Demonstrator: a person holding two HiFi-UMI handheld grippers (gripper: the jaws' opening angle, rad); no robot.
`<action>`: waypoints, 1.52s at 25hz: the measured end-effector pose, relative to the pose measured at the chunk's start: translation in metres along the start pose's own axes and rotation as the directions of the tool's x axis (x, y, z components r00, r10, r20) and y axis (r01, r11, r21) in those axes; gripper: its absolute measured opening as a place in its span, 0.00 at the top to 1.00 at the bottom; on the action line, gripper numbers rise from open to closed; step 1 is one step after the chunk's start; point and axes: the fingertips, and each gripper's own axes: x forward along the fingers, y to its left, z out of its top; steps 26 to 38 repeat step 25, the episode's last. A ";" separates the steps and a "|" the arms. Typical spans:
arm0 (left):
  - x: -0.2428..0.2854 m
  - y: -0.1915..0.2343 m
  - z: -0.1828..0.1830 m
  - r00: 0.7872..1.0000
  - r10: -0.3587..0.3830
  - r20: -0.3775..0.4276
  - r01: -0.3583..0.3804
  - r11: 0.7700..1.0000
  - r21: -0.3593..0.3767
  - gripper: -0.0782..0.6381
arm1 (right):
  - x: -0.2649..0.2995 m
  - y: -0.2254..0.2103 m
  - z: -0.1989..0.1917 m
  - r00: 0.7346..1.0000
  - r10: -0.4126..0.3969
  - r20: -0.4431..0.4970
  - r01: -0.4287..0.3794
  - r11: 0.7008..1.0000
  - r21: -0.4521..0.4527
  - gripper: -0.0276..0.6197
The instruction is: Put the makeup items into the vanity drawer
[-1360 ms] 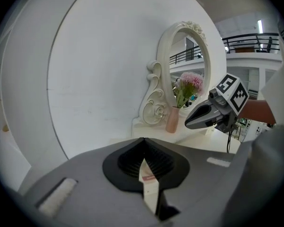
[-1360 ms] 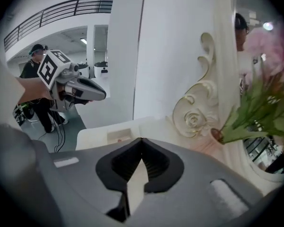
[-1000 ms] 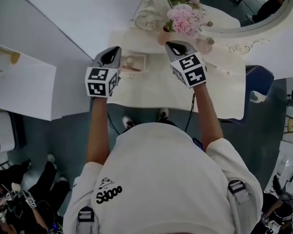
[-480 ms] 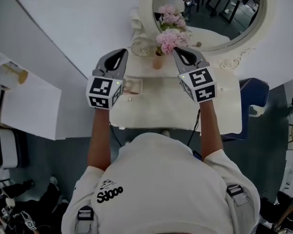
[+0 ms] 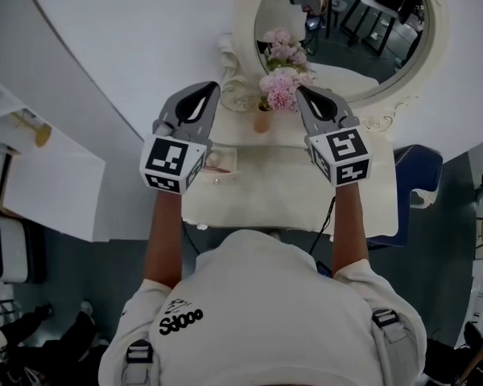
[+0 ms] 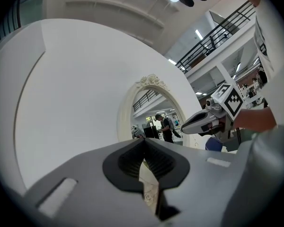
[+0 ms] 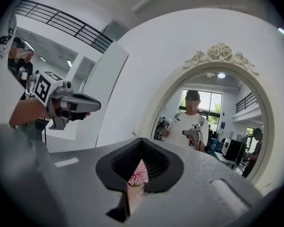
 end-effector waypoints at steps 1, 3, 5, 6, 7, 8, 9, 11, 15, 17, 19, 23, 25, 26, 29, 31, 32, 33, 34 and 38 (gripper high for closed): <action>0.000 -0.001 0.002 1.000 -0.003 0.001 0.003 1.000 0.001 0.87 | 0.000 0.000 0.001 1.000 0.003 0.001 -0.003 1.000 -0.003 0.95; 0.000 -0.003 0.004 1.000 -0.013 0.000 0.013 1.000 0.004 0.87 | -0.001 0.001 0.003 1.000 0.009 0.002 -0.009 1.000 -0.005 0.95; 0.000 -0.005 0.004 1.000 -0.021 -0.004 0.021 1.000 0.005 0.87 | -0.002 0.003 0.004 1.000 0.011 0.003 -0.011 1.000 -0.007 0.95; 0.000 -0.005 0.003 1.000 -0.023 -0.007 0.023 1.000 0.004 0.87 | -0.001 0.003 0.004 1.000 0.011 0.001 -0.011 1.000 -0.008 0.95; 0.000 -0.005 0.002 1.000 -0.026 -0.011 0.026 1.000 0.002 0.87 | -0.001 0.004 0.003 1.000 0.012 -0.002 -0.012 1.000 -0.008 0.95; 0.000 -0.006 0.000 0.999 -0.028 -0.015 0.028 1.000 -0.001 0.87 | 0.000 0.004 0.002 1.000 0.013 -0.005 -0.013 1.000 -0.008 0.95; 0.000 -0.006 -0.001 0.999 -0.032 -0.018 0.032 0.999 -0.005 0.87 | 0.000 0.005 0.001 1.000 0.016 -0.009 -0.016 1.000 -0.008 0.95; -0.001 -0.006 -0.002 0.999 -0.040 -0.018 0.039 0.999 -0.018 0.87 | 0.001 0.006 -0.001 1.000 0.021 -0.015 -0.021 1.000 -0.007 0.95; -0.006 -0.004 -0.002 0.999 -0.040 -0.014 0.039 0.999 -0.029 0.87 | 0.001 0.009 -0.001 1.000 0.023 -0.017 -0.023 1.000 -0.008 0.95; -0.008 -0.004 -0.004 0.999 -0.041 -0.018 0.040 0.999 -0.033 0.87 | 0.001 0.011 -0.002 1.000 0.024 -0.018 -0.024 1.000 -0.005 0.95; -0.010 -0.004 -0.007 0.999 -0.041 -0.021 0.040 0.998 -0.039 0.87 | 0.001 0.013 -0.002 1.000 0.025 -0.019 -0.025 1.000 -0.004 0.95; -0.015 -0.002 -0.008 0.999 -0.043 -0.021 0.042 0.998 -0.052 0.87 | 0.001 0.018 -0.001 0.999 0.026 -0.023 -0.026 1.000 -0.004 0.95; -0.018 -0.002 -0.010 0.999 -0.047 -0.024 0.045 0.997 -0.056 0.87 | 0.001 0.021 -0.001 0.999 0.025 -0.025 -0.025 1.000 -0.003 0.95; -0.018 -0.002 -0.010 0.999 -0.047 -0.024 0.045 0.997 -0.056 0.87 | 0.001 0.021 -0.001 0.999 0.025 -0.025 -0.025 1.000 -0.003 0.95; -0.018 -0.002 -0.010 0.999 -0.047 -0.024 0.045 0.997 -0.056 0.87 | 0.001 0.021 -0.001 0.999 0.025 -0.025 -0.025 1.000 -0.003 0.95; -0.018 -0.002 -0.010 0.999 -0.047 -0.024 0.045 0.997 -0.056 0.87 | 0.001 0.021 -0.001 0.999 0.025 -0.025 -0.025 1.000 -0.003 0.95; -0.018 -0.002 -0.010 0.999 -0.047 -0.024 0.045 0.997 -0.056 0.87 | 0.001 0.021 -0.001 0.999 0.025 -0.025 -0.025 1.000 -0.003 0.95; -0.018 -0.002 -0.010 0.999 -0.047 -0.024 0.045 0.997 -0.056 0.87 | 0.001 0.021 -0.001 0.999 0.025 -0.025 -0.025 1.000 -0.003 0.95; -0.018 -0.002 -0.010 0.999 -0.047 -0.024 0.045 0.997 -0.056 0.87 | 0.001 0.021 -0.001 0.999 0.025 -0.025 -0.025 1.000 -0.003 0.95; -0.018 -0.002 -0.010 0.999 -0.047 -0.024 0.045 0.997 -0.056 0.87 | 0.001 0.021 -0.001 0.999 0.025 -0.025 -0.025 1.000 -0.003 0.95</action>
